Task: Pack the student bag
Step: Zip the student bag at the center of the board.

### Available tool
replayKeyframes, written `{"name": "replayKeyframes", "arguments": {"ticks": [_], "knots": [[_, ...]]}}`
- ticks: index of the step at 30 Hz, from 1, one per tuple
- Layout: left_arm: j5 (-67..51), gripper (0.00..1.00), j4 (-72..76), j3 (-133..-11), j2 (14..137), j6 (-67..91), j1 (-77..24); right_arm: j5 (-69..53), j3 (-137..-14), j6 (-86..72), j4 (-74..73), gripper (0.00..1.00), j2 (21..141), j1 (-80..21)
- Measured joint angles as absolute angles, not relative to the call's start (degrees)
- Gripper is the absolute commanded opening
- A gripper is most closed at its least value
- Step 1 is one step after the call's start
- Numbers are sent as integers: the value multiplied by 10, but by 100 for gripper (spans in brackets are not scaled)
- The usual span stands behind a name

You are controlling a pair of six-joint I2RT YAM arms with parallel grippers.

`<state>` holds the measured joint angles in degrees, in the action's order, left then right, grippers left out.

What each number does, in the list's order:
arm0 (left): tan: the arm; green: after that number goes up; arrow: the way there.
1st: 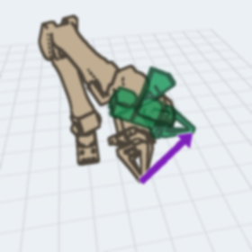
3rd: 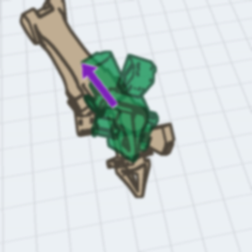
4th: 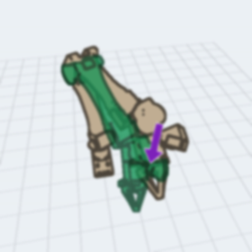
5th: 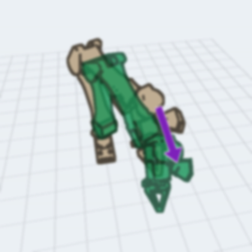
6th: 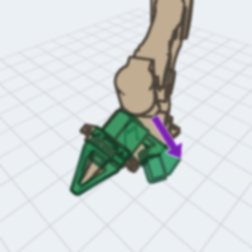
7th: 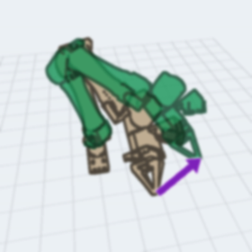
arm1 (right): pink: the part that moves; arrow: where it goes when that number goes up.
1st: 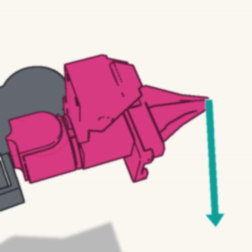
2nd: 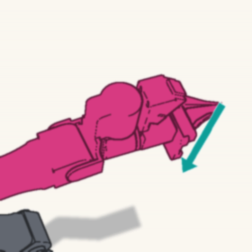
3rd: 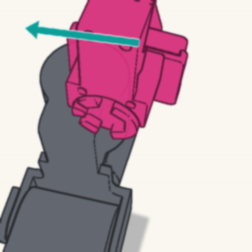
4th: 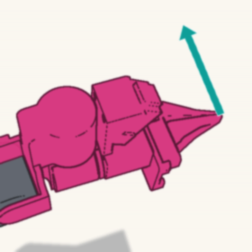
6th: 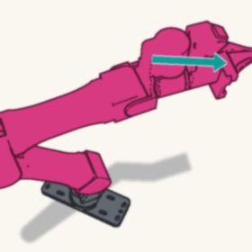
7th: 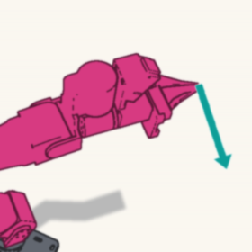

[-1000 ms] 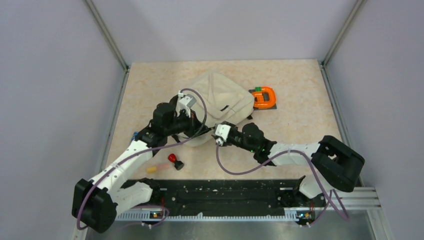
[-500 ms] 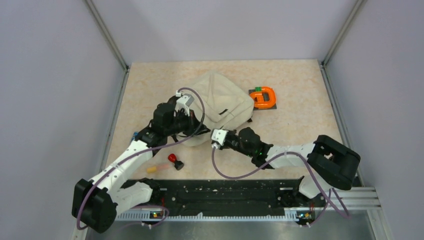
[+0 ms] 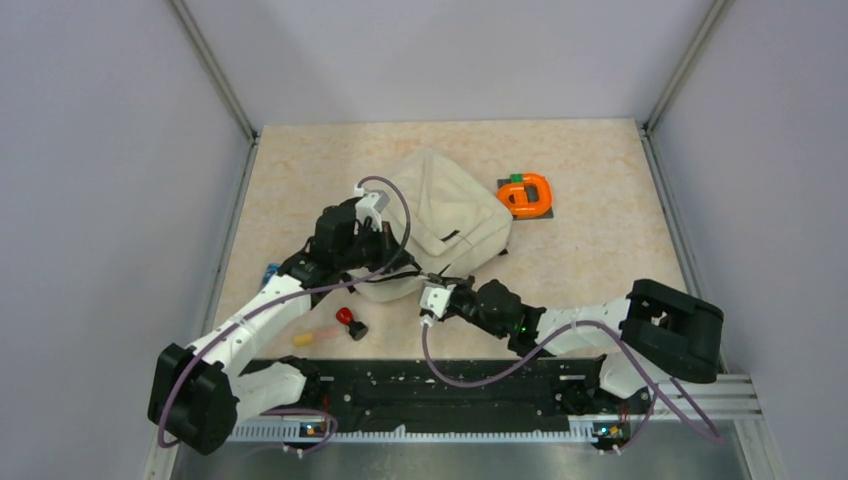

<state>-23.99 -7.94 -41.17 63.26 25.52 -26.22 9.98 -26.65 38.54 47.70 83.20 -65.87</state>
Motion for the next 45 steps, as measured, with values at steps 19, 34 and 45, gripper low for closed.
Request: {"name": "replayKeyframes", "arguments": {"ticks": [19,34,45], "knots": [[-218,0,-67,-313,436,184,-262,105,-285,300,455,0,813,-643],[-216,0,22,-300,445,184,-264,87,-267,253,460,0,769,-595],[-267,0,34,-315,481,166,-262,44,-274,254,375,43,738,-573]]}}
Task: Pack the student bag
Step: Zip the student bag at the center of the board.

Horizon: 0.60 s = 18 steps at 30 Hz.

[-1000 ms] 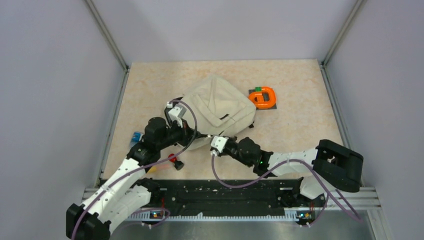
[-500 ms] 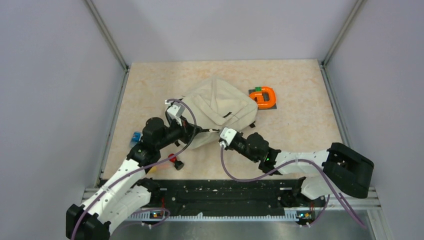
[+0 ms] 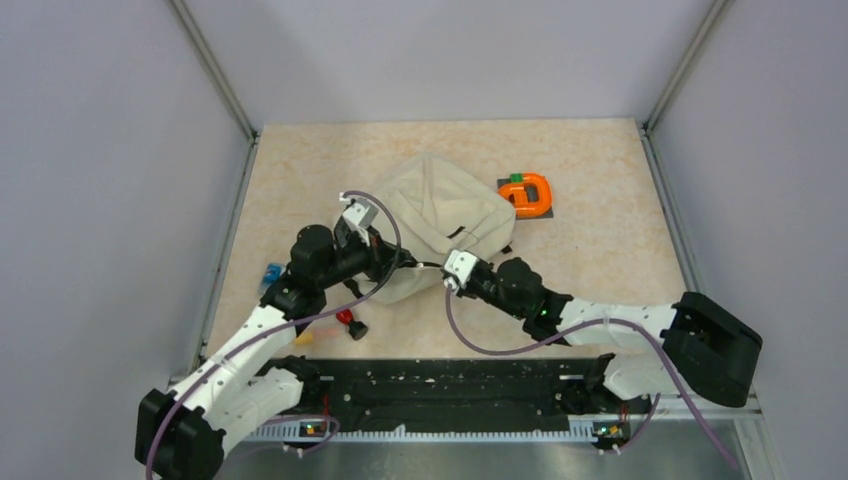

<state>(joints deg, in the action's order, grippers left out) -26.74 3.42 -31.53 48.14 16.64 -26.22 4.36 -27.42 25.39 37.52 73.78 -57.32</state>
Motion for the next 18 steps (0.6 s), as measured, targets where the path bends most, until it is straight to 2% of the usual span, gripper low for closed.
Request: {"name": "replayKeyframes", "arguments": {"ticks": [2,4,18], "knots": [[-287,0,43,-331,508,169,-264,40,-274,249,350,50,726,-567],[-303,0,51,-341,528,170,-268,38,-274,252,329,52,714,-568],[-347,0,53,-353,543,182,-274,36,-317,280,330,52,766,-617]]}}
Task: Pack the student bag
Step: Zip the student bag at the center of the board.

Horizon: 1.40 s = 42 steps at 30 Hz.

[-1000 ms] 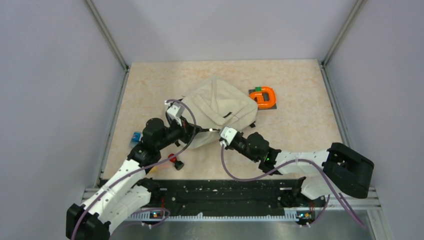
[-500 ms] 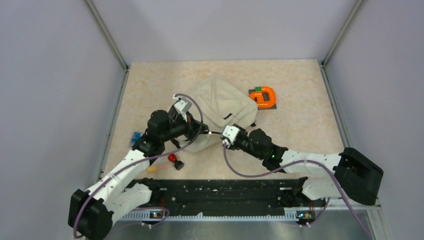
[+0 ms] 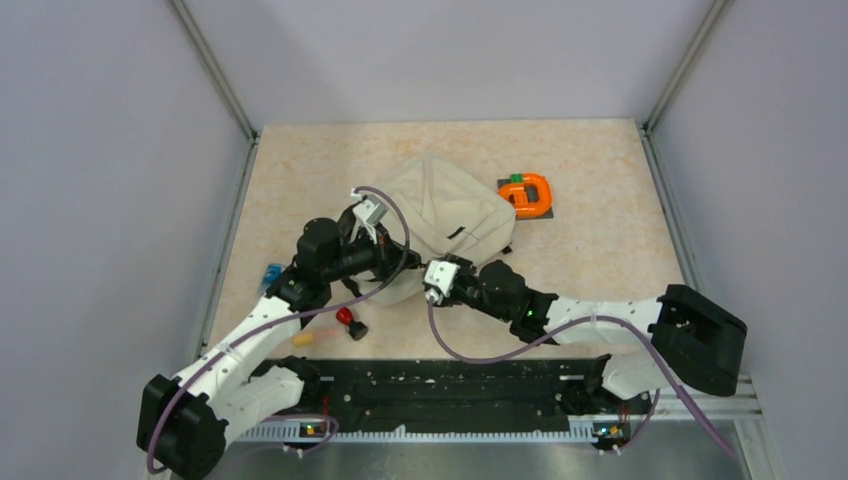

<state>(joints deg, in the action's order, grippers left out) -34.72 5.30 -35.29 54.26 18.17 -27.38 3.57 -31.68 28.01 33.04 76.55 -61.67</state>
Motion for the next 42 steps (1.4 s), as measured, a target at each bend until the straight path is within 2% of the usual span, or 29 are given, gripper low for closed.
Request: {"name": "replayKeyframes", "arguments": {"ticks": [10,17,30,42], "knots": [[-347,0,52,-353,541,192,-274,30,-333,299,356,28,794,-619],[-335,0,51,-353,541,196,-274,32,-338,300,356,34,797,-625],[-323,0,47,-353,543,201,-275,47,-338,300,356,26,797,-643],[-301,0,45,-353,547,214,-275,70,-338,298,355,28,770,-677]]}}
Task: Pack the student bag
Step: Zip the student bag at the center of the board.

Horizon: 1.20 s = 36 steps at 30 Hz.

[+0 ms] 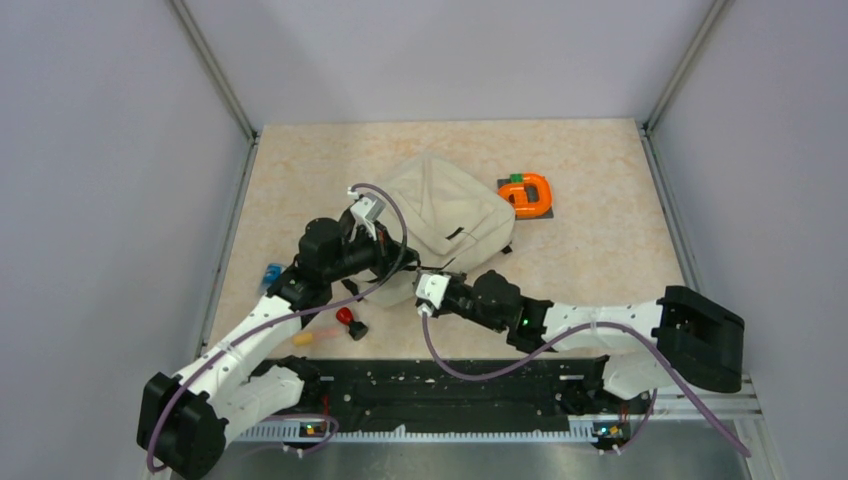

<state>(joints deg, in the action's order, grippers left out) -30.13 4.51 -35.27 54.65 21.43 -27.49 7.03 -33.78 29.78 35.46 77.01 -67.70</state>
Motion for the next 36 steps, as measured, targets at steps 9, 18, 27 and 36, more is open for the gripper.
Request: {"name": "replayKeyframes", "arguments": {"ticks": [9,18,27,36], "knots": [[-299,0,45,-353,546,223,-275,97,-331,294,348,41,767,-682],[-294,0,43,-353,545,224,-275,135,-295,310,350,44,747,-682],[-293,0,43,-353,545,225,-275,127,-303,345,376,35,763,-682],[-293,0,35,-353,545,225,-275,121,-323,364,381,0,801,-682]]}}
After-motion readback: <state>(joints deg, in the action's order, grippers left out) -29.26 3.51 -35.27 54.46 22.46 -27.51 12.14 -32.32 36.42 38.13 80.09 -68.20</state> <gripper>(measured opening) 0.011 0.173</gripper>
